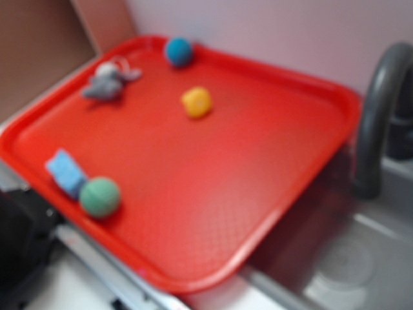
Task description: Grab the gray animal.
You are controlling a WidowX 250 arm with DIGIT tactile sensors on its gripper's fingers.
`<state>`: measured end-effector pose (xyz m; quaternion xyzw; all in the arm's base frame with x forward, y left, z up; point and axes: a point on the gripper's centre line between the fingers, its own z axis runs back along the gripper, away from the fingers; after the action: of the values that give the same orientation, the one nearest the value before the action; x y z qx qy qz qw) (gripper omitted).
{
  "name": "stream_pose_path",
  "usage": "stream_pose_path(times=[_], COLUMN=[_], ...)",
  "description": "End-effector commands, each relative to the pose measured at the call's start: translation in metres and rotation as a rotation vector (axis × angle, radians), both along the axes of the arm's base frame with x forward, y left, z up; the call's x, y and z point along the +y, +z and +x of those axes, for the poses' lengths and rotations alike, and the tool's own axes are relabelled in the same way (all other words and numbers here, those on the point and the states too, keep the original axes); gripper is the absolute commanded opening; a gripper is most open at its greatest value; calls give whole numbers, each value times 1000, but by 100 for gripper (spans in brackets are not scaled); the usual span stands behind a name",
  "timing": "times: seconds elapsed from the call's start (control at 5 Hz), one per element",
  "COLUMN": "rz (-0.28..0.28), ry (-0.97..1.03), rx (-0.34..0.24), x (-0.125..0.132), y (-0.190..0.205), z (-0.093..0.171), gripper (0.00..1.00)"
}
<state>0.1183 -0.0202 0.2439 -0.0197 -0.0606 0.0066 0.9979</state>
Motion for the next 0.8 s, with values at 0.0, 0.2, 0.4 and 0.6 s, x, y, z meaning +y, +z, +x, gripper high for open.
stream_pose_path(times=[0.0, 0.2, 0.4, 0.6], rz=[0, 98, 37, 127], ry=[0, 253, 493, 577], rx=[0, -63, -82, -148], x=[0, 19, 43, 71], y=[0, -24, -50, -76], z=[0, 16, 28, 44], gripper=[100, 100, 100, 100])
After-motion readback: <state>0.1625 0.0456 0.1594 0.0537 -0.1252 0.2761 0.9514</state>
